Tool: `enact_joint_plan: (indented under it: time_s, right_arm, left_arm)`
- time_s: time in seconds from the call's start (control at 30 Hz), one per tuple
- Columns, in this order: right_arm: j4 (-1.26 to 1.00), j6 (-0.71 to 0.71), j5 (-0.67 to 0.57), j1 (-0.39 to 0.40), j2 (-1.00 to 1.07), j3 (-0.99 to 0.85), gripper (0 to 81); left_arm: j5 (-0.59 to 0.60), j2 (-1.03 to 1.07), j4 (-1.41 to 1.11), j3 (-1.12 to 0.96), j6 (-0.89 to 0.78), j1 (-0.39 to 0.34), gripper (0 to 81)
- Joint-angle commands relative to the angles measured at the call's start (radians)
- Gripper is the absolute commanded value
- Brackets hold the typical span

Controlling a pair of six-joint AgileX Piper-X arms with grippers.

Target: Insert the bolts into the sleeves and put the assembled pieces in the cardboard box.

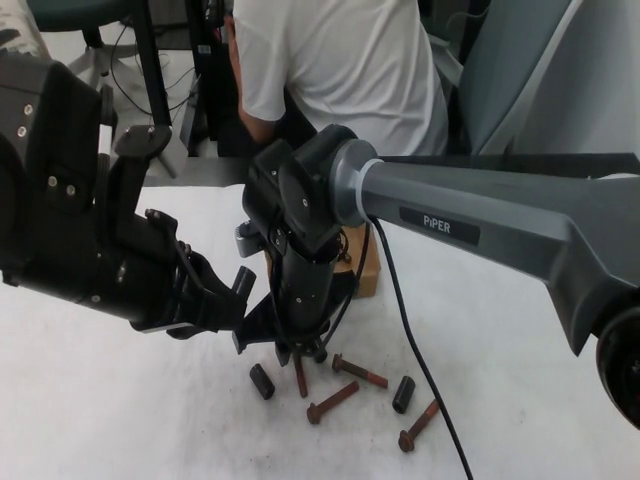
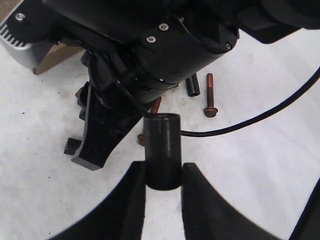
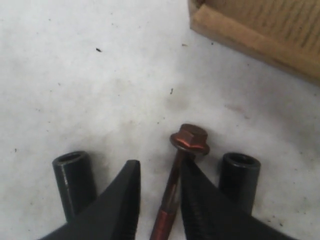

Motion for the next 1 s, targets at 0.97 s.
enact_joint_plan:
  time_s: [0.97]
  right_arm:
    - [-0.098, -0.026, 0.014, -0.045, 0.037, 0.002, 0.8]
  left_arm:
    - [0.008, -0.013, -0.003, -0.006, 0.008, 0.001, 0.2]
